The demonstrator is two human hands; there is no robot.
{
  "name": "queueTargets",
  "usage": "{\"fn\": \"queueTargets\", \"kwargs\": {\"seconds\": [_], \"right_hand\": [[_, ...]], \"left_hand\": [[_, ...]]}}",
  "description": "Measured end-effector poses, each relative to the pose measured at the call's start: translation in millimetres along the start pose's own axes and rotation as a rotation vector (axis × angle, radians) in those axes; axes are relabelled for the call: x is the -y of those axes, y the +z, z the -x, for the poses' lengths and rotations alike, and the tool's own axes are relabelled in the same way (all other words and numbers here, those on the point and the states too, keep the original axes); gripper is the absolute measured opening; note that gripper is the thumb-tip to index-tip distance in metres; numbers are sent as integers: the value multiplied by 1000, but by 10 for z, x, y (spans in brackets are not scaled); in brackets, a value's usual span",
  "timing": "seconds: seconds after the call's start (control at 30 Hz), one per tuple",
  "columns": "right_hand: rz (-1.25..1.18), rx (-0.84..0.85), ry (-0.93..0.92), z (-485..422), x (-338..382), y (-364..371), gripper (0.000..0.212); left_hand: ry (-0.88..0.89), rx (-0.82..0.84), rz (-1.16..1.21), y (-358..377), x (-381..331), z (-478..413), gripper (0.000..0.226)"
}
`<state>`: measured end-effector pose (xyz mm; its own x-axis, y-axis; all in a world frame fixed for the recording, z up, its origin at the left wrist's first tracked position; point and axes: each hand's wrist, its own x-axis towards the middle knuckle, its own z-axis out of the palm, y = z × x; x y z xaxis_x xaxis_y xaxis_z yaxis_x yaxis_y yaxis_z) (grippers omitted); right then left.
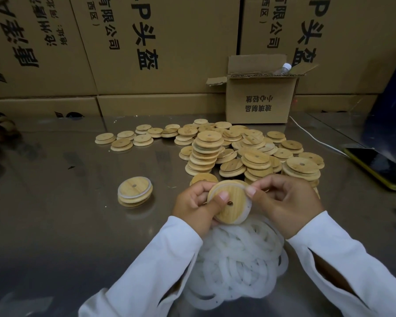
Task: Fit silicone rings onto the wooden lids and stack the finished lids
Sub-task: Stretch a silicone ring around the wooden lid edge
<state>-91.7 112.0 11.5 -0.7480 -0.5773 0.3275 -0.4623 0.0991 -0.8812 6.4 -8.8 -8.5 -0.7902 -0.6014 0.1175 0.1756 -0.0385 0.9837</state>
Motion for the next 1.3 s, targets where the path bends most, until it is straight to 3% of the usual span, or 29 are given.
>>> {"fn": "queueTargets", "kwargs": {"seconds": [0.13, 0.37, 0.47, 0.7, 0.87, 1.13, 1.3], "right_hand": [[67, -28, -107, 25, -4, 8, 18], [-87, -56, -135, 29, -83, 108, 17], [3, -84, -229, 50, -105, 149, 22], [131, -226, -412, 55, -107, 157, 10], [123, -210, -353, 59, -82, 154, 15], [-17, -54, -93, 23, -72, 107, 16], [-19, 3, -67, -11, -78, 71, 18]], "left_hand": [[6, -17, 4, -2, -10, 11, 6], [80, -130, -12, 46, 9, 15, 13], [101, -171, 26, 27, 10, 2, 11], [66, -90, 61, -5, -2, -20, 19], [127, -57, -22, -15, -3, 0, 28], [181, -9, -145, -47, -56, -4, 27], [176, 39, -187, -87, -100, -7, 27]]}}
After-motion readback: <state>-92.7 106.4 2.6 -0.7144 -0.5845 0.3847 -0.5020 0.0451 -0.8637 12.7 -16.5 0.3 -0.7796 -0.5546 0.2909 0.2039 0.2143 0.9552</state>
